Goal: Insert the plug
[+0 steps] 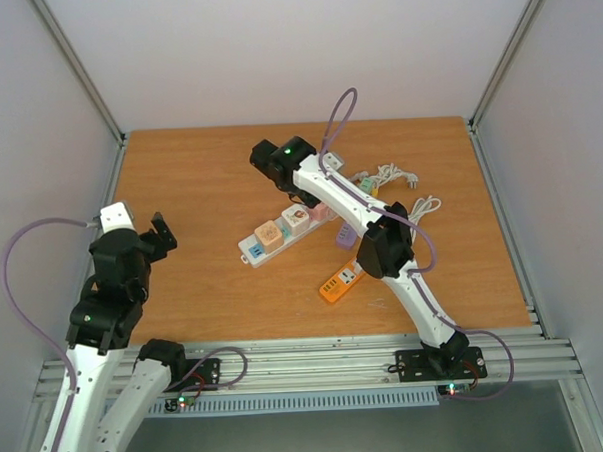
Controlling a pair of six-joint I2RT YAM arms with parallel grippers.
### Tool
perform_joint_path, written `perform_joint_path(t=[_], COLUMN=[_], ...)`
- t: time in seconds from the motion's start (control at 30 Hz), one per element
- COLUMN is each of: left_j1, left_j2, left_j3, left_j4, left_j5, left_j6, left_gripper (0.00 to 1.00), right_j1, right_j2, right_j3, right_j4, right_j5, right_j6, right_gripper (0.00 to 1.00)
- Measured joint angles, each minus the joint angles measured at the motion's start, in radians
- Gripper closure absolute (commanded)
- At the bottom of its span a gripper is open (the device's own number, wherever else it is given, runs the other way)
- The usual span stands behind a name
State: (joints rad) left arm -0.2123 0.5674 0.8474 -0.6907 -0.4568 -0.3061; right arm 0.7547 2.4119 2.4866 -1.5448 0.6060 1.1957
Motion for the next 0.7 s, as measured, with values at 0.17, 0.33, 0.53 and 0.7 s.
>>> perform_joint_path(t=[0.17,0.33,0.53,0.7], left_j1=[0.001,0.003,0.004,0.004], left_j2=[0.004,0.010,0.021,0.021], left_j3=[0.000,0.000,0.000,0.000], left_j4=[0.000,0.000,-0.001,-0.001], left_j5=[0.000,-0.002,-0.002,-0.003], left_j6=[0.000,0.000,0.000,0.000], left_gripper=[0.01,0.01,0.01,0.01], right_j1=[0.000,0.000,0.000,0.000], right_j2=[0.007,0.009,0.016,0.022], right_j3=[0.000,0.002,0.004,0.012], right_j4=[-0.006,-0.009,-0.012,-0.017], right_j5=[0.006,0.006,0.006,0.001], right_j6=[0.008,0.019,0.032,0.045], right_gripper=[0.99,0.98,0.98,0.98])
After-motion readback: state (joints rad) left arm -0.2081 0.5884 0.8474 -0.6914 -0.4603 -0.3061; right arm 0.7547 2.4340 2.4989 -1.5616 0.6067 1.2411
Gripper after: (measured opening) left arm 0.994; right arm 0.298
